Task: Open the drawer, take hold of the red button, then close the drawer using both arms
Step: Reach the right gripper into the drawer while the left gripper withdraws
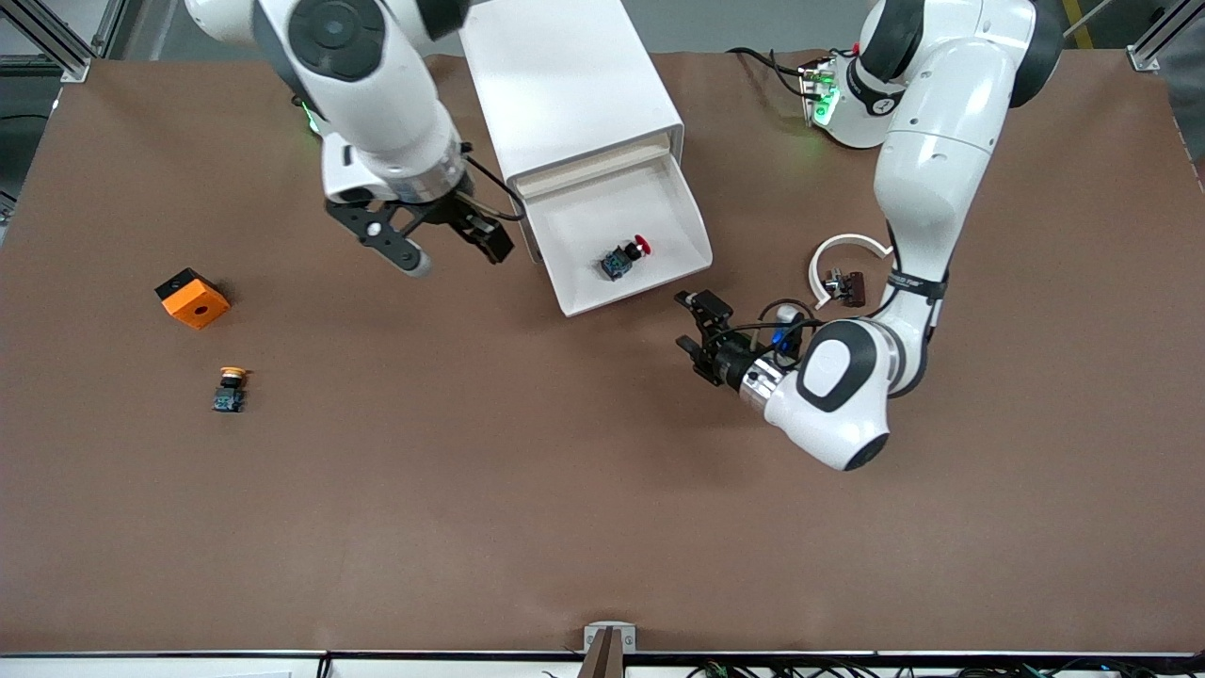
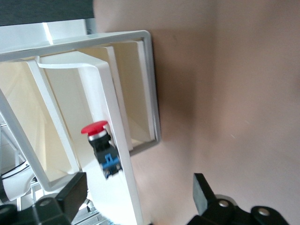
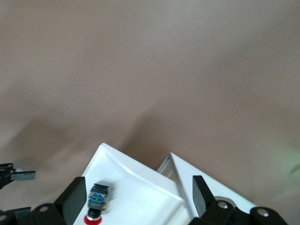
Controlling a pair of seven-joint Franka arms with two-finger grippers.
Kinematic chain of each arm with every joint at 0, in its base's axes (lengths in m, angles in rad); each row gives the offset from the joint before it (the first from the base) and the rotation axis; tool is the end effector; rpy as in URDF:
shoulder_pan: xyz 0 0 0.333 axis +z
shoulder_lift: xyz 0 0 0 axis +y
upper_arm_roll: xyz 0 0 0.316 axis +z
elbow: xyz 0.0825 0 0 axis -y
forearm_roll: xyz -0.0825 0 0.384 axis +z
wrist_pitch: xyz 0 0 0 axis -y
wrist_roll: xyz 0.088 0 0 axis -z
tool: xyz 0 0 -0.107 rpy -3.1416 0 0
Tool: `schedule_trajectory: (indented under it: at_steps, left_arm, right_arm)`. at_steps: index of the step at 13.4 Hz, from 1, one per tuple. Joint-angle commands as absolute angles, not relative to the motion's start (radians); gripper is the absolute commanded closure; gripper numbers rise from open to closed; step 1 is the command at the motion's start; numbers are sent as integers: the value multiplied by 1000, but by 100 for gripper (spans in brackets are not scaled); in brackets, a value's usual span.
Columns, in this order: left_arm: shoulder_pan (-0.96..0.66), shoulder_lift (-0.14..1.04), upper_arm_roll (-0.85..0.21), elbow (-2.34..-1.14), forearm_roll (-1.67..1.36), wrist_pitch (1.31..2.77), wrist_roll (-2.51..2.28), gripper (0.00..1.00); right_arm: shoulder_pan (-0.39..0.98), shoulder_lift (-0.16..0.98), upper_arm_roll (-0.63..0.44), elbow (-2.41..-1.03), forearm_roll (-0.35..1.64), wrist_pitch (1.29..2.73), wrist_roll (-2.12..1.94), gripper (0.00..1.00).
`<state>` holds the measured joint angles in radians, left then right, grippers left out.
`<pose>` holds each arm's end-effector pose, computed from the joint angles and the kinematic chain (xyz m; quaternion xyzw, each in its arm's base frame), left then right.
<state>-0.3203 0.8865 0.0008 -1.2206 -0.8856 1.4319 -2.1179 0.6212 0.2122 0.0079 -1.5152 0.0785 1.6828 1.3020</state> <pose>0.6293 -0.3047 0.2422 -0.4644 -0.7201 0.4972 0.1362 0.4992 0.3721 0.5356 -0.9412 0.3348 0.0453 0.0043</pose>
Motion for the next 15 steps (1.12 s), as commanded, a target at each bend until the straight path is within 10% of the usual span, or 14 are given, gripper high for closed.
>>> schedule_trajectory:
  at_steps: [1, 15]
  left_arm:
    - [-308, 844, 69, -1206, -867, 1430, -1987, 0]
    - [-265, 683, 232, -1184, -806, 1528, -1268, 0]
  right_arm:
    - [685, 271, -3, -1503, 86, 1756, 1429, 0]
    - [834, 500, -3, -1506, 92, 1994, 1657, 0]
